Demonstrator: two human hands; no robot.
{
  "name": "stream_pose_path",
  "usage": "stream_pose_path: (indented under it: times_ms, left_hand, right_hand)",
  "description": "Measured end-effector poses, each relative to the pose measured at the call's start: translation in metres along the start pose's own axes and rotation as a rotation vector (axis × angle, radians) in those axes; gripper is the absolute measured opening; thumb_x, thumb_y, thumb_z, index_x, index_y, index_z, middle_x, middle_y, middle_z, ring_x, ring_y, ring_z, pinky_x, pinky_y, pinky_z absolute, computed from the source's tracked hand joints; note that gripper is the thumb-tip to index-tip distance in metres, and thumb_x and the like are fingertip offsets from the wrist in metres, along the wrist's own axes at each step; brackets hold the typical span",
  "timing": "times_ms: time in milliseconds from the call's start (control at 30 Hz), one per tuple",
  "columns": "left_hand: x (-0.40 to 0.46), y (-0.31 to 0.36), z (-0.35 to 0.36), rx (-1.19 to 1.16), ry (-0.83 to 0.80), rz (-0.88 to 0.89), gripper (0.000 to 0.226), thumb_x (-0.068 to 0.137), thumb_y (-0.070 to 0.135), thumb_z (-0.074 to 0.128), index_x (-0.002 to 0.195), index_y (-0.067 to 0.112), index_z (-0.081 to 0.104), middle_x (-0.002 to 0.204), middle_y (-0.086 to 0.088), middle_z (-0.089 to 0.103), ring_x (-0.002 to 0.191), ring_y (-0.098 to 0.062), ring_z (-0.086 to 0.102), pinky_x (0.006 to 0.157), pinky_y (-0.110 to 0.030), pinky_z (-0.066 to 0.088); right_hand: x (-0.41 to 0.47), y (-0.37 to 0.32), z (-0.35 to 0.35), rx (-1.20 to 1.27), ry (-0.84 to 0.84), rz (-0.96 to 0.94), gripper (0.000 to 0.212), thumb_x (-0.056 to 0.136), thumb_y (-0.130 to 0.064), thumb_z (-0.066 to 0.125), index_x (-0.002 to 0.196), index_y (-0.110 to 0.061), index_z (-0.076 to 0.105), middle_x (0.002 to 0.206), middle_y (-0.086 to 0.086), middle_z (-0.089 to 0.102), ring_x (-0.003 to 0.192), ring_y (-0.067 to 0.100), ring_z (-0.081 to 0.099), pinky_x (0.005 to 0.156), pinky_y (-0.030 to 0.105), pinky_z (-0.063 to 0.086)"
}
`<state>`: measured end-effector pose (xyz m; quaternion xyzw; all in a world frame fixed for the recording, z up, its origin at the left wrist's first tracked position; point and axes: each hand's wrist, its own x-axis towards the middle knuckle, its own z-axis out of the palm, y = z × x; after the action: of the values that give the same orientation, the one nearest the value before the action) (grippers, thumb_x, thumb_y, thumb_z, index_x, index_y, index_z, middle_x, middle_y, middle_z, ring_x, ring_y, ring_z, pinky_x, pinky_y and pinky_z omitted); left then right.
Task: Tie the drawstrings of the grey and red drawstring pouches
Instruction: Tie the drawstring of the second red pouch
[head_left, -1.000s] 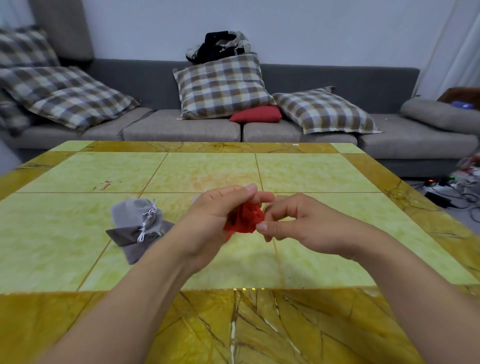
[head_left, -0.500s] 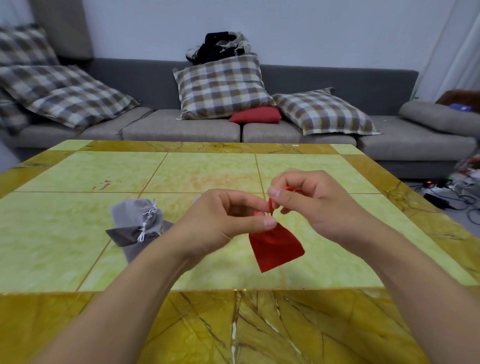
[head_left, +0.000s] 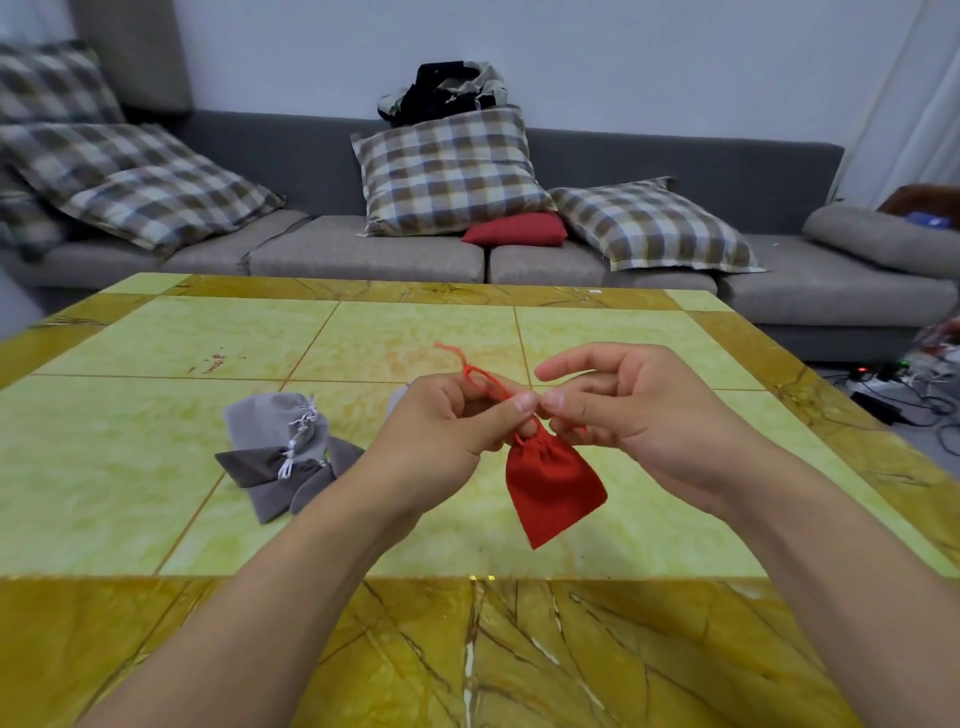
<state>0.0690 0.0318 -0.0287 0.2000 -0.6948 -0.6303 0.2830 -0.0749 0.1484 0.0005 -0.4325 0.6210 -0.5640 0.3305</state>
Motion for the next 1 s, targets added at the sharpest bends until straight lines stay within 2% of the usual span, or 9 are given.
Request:
stream_pose_path:
  times_ms: [100, 233, 367, 467, 633, 700, 800, 867, 1000]
  left_hand:
    - [0.001, -0.001, -0.001, -0.062, 0.024, 0.013, 0.006, 0.085, 0.008, 0.070, 0.091, 0.009, 0.069, 0.074, -0.011, 0.072, 0.075, -0.018, 0.067, 0.080, -0.035, 0.052]
    - [0.001, -0.002, -0.002, -0.048, 0.070, 0.039, 0.005, 0.084, 0.003, 0.070, 0.089, 0.005, 0.071, 0.078, -0.017, 0.074, 0.075, -0.020, 0.071, 0.077, -0.028, 0.058]
    - [0.001, -0.002, 0.001, 0.011, 0.094, 0.067, 0.007, 0.086, 0.004, 0.069, 0.090, 0.004, 0.075, 0.085, -0.018, 0.075, 0.086, -0.031, 0.073, 0.086, -0.042, 0.058]
    - [-0.001, 0.000, 0.000, -0.053, 0.070, 0.027, 0.010, 0.089, 0.011, 0.066, 0.089, 0.010, 0.077, 0.089, -0.016, 0.076, 0.087, -0.030, 0.071, 0.092, -0.047, 0.053]
    - [-0.003, 0.005, -0.001, -0.159, -0.010, -0.016, 0.015, 0.083, 0.011, 0.068, 0.094, 0.000, 0.073, 0.085, -0.021, 0.073, 0.074, -0.026, 0.070, 0.067, -0.030, 0.056]
    - [-0.005, 0.007, -0.002, -0.113, -0.037, -0.025, 0.020, 0.075, 0.015, 0.074, 0.092, 0.003, 0.075, 0.083, -0.016, 0.075, 0.073, -0.021, 0.071, 0.067, -0.025, 0.055]
    - [-0.006, 0.010, -0.006, -0.016, -0.003, -0.004, 0.020, 0.067, 0.017, 0.080, 0.086, 0.009, 0.078, 0.083, -0.016, 0.076, 0.082, -0.030, 0.072, 0.082, -0.043, 0.057]
    - [-0.007, 0.013, -0.007, 0.042, 0.026, 0.021, 0.016, 0.068, 0.015, 0.082, 0.083, 0.010, 0.078, 0.081, -0.015, 0.076, 0.087, -0.036, 0.071, 0.084, -0.047, 0.056]
    - [-0.010, 0.016, -0.007, 0.107, 0.001, 0.051, 0.013, 0.071, 0.010, 0.082, 0.084, 0.009, 0.078, 0.077, -0.008, 0.077, 0.078, -0.020, 0.074, 0.074, -0.027, 0.059]
  right_hand:
    - [-0.002, -0.001, 0.003, 0.037, -0.031, 0.043, 0.032, 0.077, -0.006, 0.077, 0.108, -0.002, 0.069, 0.087, 0.022, 0.074, 0.071, 0.019, 0.070, 0.069, 0.027, 0.059]
    - [-0.001, -0.002, 0.002, 0.084, -0.021, 0.084, 0.038, 0.070, -0.006, 0.079, 0.106, -0.002, 0.069, 0.087, 0.019, 0.076, 0.076, 0.021, 0.072, 0.067, 0.024, 0.057]
    - [-0.001, -0.004, 0.001, 0.204, -0.006, 0.090, 0.038, 0.068, -0.001, 0.077, 0.105, 0.002, 0.068, 0.084, 0.020, 0.073, 0.075, 0.023, 0.074, 0.066, 0.024, 0.059]
    - [-0.002, -0.003, 0.005, 0.216, -0.018, 0.077, 0.039, 0.068, 0.005, 0.076, 0.106, 0.003, 0.068, 0.089, 0.020, 0.072, 0.079, 0.027, 0.075, 0.069, 0.026, 0.059]
    - [-0.005, -0.004, 0.012, 0.004, -0.004, 0.024, 0.036, 0.069, 0.008, 0.081, 0.102, -0.002, 0.073, 0.100, 0.014, 0.073, 0.076, 0.030, 0.074, 0.062, 0.027, 0.059]
    - [-0.007, -0.005, 0.013, -0.067, -0.055, 0.035, 0.027, 0.070, 0.005, 0.081, 0.096, -0.001, 0.075, 0.091, 0.017, 0.075, 0.066, 0.028, 0.072, 0.056, 0.026, 0.058]
    - [-0.006, -0.006, 0.012, -0.198, -0.040, 0.016, 0.014, 0.071, -0.004, 0.084, 0.083, -0.002, 0.077, 0.075, 0.019, 0.074, 0.055, 0.022, 0.066, 0.049, 0.026, 0.054]
    - [-0.007, -0.008, 0.011, -0.295, -0.045, -0.022, 0.009, 0.072, -0.010, 0.084, 0.077, -0.005, 0.078, 0.066, 0.015, 0.072, 0.051, 0.018, 0.062, 0.043, 0.025, 0.047]
    - [-0.008, -0.009, 0.005, -0.321, -0.103, -0.027, 0.004, 0.076, -0.013, 0.083, 0.077, -0.011, 0.080, 0.060, 0.010, 0.066, 0.050, 0.011, 0.049, 0.044, 0.024, 0.036]
